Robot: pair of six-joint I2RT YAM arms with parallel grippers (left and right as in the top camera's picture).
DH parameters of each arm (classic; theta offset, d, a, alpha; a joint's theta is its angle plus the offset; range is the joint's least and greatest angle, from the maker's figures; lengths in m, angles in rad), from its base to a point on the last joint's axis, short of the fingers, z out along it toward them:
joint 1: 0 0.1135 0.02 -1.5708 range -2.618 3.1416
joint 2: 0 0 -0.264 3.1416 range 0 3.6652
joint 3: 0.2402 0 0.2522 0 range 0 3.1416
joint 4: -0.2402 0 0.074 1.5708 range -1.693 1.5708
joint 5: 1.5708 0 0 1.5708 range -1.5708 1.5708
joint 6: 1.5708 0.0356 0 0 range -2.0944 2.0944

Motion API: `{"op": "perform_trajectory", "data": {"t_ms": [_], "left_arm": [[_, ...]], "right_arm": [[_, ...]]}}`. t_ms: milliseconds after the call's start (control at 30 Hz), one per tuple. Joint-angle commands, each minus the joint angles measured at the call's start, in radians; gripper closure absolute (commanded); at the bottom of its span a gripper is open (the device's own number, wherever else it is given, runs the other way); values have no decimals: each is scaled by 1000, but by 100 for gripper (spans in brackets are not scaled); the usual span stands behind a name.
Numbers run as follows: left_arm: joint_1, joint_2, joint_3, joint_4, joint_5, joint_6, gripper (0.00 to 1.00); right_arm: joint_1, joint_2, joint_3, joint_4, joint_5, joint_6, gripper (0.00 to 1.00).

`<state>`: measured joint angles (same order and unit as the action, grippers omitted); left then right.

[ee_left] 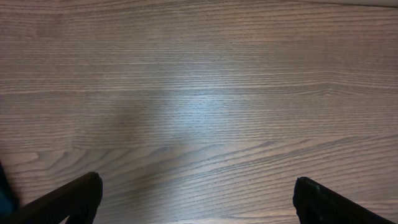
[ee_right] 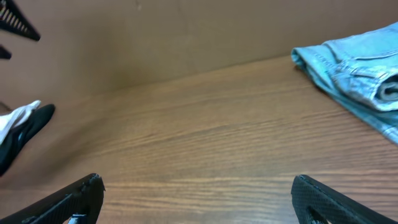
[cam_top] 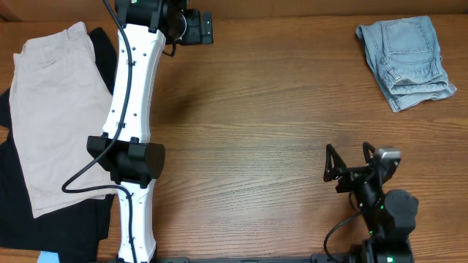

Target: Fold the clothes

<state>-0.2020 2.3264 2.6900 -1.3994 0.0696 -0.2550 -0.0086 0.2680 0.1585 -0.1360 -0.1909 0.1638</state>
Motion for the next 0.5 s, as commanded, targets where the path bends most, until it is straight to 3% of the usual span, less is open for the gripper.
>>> {"op": "perform_trajectory", "data": {"t_ms": [0, 467], "left_arm": [[5, -8, 13, 1, -6, 4, 0], [5, -8, 13, 1, -6, 4, 0]], "right_arm": [[19, -53, -52, 31, 16, 0, 0], [28, -208, -150, 68, 45, -5, 0]]}}
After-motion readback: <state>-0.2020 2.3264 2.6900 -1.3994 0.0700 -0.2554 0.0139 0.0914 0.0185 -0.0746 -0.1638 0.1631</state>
